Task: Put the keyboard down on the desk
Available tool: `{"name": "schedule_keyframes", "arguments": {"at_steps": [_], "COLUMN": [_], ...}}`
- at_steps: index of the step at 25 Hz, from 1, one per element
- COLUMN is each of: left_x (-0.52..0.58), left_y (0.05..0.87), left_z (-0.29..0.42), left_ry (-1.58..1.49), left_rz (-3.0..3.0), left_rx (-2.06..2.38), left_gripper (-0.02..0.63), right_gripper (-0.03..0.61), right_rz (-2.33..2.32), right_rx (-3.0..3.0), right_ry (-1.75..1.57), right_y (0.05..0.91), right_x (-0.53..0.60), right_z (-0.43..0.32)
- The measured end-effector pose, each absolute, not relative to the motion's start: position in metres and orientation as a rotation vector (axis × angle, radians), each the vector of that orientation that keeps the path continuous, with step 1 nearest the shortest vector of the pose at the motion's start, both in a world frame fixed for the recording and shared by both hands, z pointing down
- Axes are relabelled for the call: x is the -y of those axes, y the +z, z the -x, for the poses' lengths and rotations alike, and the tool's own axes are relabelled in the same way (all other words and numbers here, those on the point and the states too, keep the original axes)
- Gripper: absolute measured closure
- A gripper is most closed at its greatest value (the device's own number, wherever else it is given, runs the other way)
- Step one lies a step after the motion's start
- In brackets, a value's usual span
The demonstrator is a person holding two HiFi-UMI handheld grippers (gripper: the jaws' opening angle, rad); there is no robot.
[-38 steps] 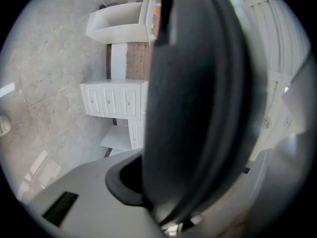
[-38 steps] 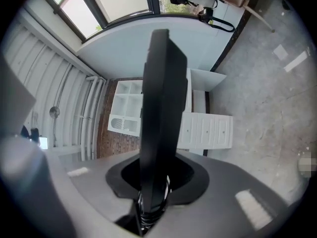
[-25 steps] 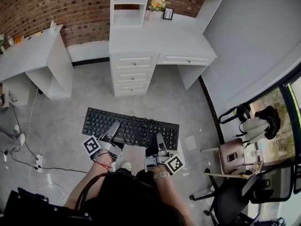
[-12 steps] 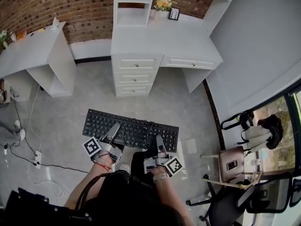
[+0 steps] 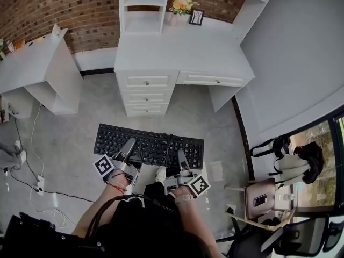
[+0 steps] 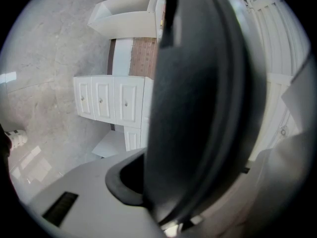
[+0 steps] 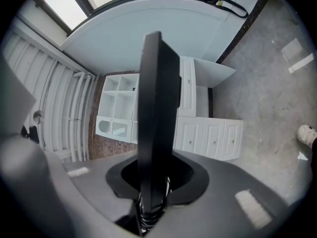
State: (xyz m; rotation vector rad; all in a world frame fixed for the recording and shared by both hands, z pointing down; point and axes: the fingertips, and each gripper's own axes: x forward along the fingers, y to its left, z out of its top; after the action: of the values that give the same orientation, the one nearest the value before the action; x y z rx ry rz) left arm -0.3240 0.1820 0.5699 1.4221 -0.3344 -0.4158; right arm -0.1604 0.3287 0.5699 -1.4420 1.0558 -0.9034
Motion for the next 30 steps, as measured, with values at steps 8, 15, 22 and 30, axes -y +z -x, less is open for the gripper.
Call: {"name": "schedule_keyframes", "arguments": {"at_steps": [8,15,22,30], "left_x": [-0.142,-0.118,-0.103,-0.081], "left_y": [0.566,0.565,0.571,0.58], "left_z": [0.237,0.19,0.172,0.161], "left_ry": [-0.44,-0.469,-0.48,-0.478], "left_rz": [-1.421,-1.419,-1.415,-1.404], "left_rx": [0.335,0.356,0.391,0.426], "left_gripper": [0.489,0.489,0.489,0.491], "right_gripper": [0.499,0.499,0.499,0.499], "right_rz": [1.432,1.411,1.39,1.378], "right_rx": [-1.08,-1.11,-1.109,-1.101], "right_ry": [-0.906,-0.933,-0.972,-1.008], "right_y": [0.564,0.566,0.574,0.586], "right_x": [-0.286,-0.254,-0.236,-0.211], "right_z": [0.071,0.02,-0.001,-0.015]}}
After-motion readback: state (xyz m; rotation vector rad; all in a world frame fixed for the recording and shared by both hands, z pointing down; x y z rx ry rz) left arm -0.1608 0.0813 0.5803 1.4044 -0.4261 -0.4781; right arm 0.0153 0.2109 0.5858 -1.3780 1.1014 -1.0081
